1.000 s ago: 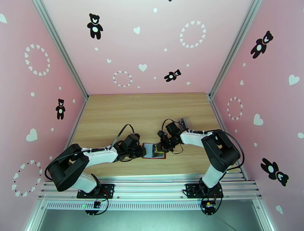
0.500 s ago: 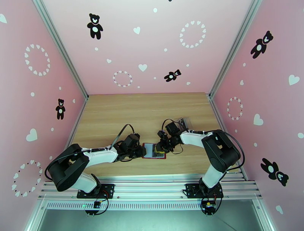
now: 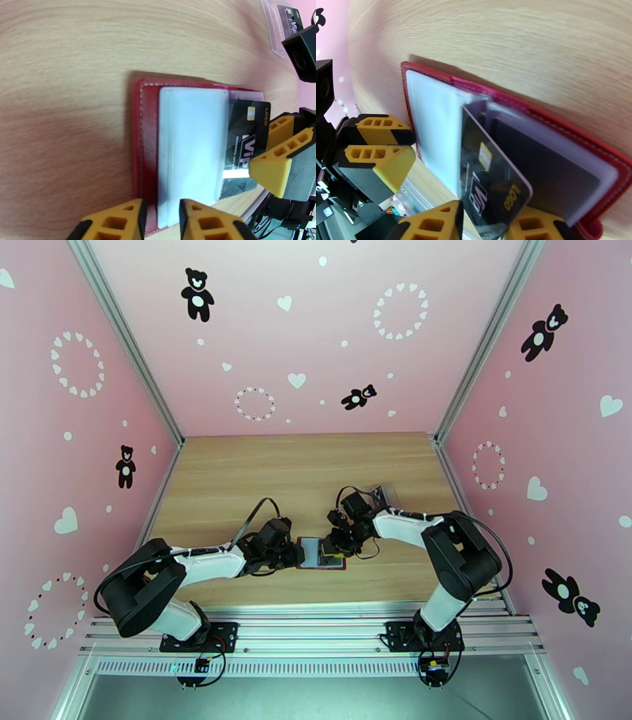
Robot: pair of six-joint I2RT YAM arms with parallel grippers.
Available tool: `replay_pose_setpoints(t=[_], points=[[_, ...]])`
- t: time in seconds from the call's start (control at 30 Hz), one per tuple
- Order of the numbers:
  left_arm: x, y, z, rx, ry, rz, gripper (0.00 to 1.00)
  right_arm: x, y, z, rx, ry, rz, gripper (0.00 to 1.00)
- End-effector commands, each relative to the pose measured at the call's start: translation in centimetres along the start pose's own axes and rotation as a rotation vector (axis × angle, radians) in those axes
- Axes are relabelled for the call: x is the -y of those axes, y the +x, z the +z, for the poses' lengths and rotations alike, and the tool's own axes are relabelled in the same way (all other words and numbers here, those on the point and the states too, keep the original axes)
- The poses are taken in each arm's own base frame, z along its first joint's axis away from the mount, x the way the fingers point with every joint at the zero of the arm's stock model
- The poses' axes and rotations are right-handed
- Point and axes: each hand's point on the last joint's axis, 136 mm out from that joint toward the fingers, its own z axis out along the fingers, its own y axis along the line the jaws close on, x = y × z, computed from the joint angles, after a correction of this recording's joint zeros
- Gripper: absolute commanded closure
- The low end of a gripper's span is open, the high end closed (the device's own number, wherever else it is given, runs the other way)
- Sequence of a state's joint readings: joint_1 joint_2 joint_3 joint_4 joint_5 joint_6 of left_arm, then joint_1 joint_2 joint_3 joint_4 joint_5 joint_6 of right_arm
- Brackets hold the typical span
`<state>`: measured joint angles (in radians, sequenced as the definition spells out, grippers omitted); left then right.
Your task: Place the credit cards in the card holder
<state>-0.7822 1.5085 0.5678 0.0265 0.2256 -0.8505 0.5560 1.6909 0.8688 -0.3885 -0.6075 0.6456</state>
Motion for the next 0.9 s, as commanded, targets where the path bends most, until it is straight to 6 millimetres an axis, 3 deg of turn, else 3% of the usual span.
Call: replay_pose_setpoints(t=[0.0,0.37,0.53,0.87], points=[[-1.07,0.76,0.40,-0.026,-0.048,-0.004,0.70,1.23,0.23,-0.88,0.008,0.093,0.017,0.63],[-1.06,0.72,0.47,-0.027,-0.048,-0.002,0.70,1.36,0.07,-0.73,0.014,0.123,0.015,0.65],[-0.93,0.73,0.56,-0.029,-0.045,0.000,0.70,1.22,-0.01,-0.60,0.016,0.140,0.005,0.73],[-0.88,0.84,0.69,-0.033,-0.046,0.004,0.71,1.37,-0.21,-0.10,0.011,0.154,0.005,0.80]])
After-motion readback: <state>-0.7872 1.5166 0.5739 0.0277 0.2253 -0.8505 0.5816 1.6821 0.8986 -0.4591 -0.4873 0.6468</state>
